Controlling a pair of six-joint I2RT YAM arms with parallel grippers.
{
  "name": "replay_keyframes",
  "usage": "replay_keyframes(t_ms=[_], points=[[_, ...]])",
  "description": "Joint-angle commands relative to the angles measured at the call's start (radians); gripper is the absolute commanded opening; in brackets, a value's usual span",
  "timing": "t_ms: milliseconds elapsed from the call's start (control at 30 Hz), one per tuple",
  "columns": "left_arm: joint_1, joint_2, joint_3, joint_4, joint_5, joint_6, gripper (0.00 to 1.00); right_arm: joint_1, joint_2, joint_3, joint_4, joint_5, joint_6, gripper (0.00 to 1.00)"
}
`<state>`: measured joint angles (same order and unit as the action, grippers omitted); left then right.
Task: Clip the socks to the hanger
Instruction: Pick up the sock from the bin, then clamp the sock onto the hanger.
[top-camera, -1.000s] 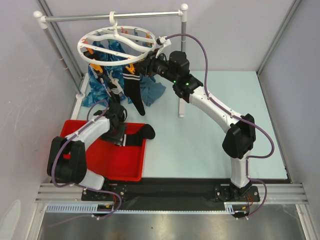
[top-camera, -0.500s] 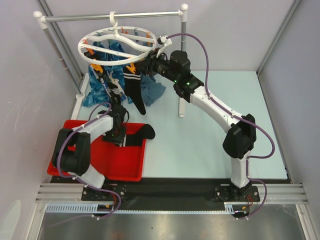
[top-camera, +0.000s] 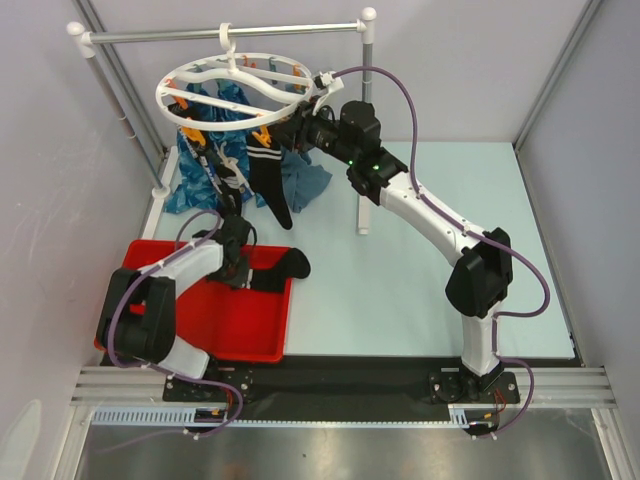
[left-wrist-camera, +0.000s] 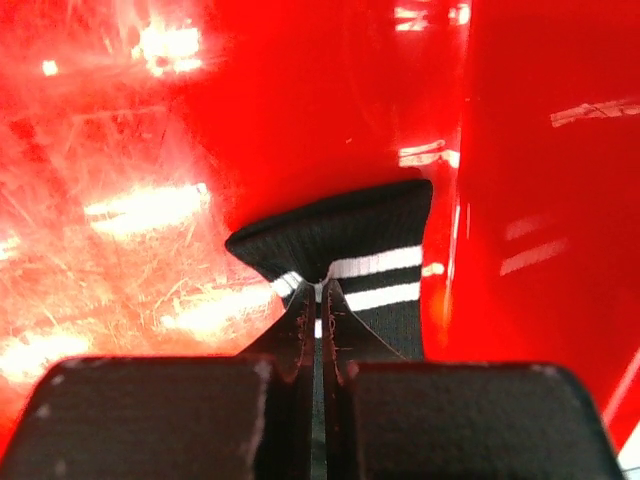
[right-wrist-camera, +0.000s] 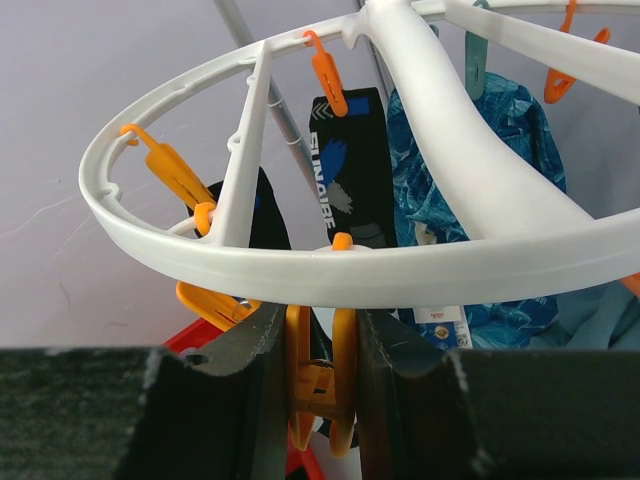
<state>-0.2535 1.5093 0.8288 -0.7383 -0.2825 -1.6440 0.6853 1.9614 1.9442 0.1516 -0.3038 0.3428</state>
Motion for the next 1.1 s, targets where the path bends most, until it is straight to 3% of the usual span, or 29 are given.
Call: replay_keyframes(t_ms=[0, 133, 233, 300, 433, 500, 567, 700, 800, 1067], points=[[-0.009, -0.064, -0.028, 0.016, -0.082, 0.09, 0.0, 0.01, -0.055, 0.002, 0.019, -0.006, -0.011, 0.0], [-0.052, -0.201, 0.003, -0.01, -0.182, 0.219, 0.0, 0.01, -0.055, -0.001, 0.019, -0.008, -0.011, 0.0], [-0.085, -0.36, -0.025, 0.162, -0.172, 0.457, 0.0, 0.01, -0.056, 0.001, 0.019, -0.009, -0.011, 0.0], [-0.101, -0.476, -0.118, 0.299, -0.097, 0.666, 0.0, 0.01, -0.059, -0.004, 0.019, -0.009, -0.013, 0.0], [-0.104, -0.798, -0.264, 0.551, 0.051, 0.837, 0.0, 0.008, -0.064, -0.007, 0.019, -0.009, -0.014, 0.0], [-0.105, -0.84, -0.275, 0.611, 0.135, 0.91, 0.0, 0.008, -0.065, -0.002, 0.017, -0.011, -0.016, 0.0], [-0.105, -0.838, -0.222, 0.6, 0.181, 0.979, 0.0, 0.007, -0.062, 0.002, 0.014, -0.011, -0.016, 0.0], [-0.105, -0.782, -0.14, 0.682, 0.498, 1.098, 0.0, 0.005, -0.062, 0.013, 0.003, -0.014, -0.018, 0.0], [-0.105, -0.71, -0.042, 0.655, 0.604, 1.177, 0.0, 0.005, -0.064, 0.016, 0.003, -0.02, -0.013, 0.0], [-0.104, -0.497, 0.229, 0.583, 0.638, 1.342, 0.0, 0.005, -0.067, 0.028, 0.003, -0.031, 0.005, 0.0]])
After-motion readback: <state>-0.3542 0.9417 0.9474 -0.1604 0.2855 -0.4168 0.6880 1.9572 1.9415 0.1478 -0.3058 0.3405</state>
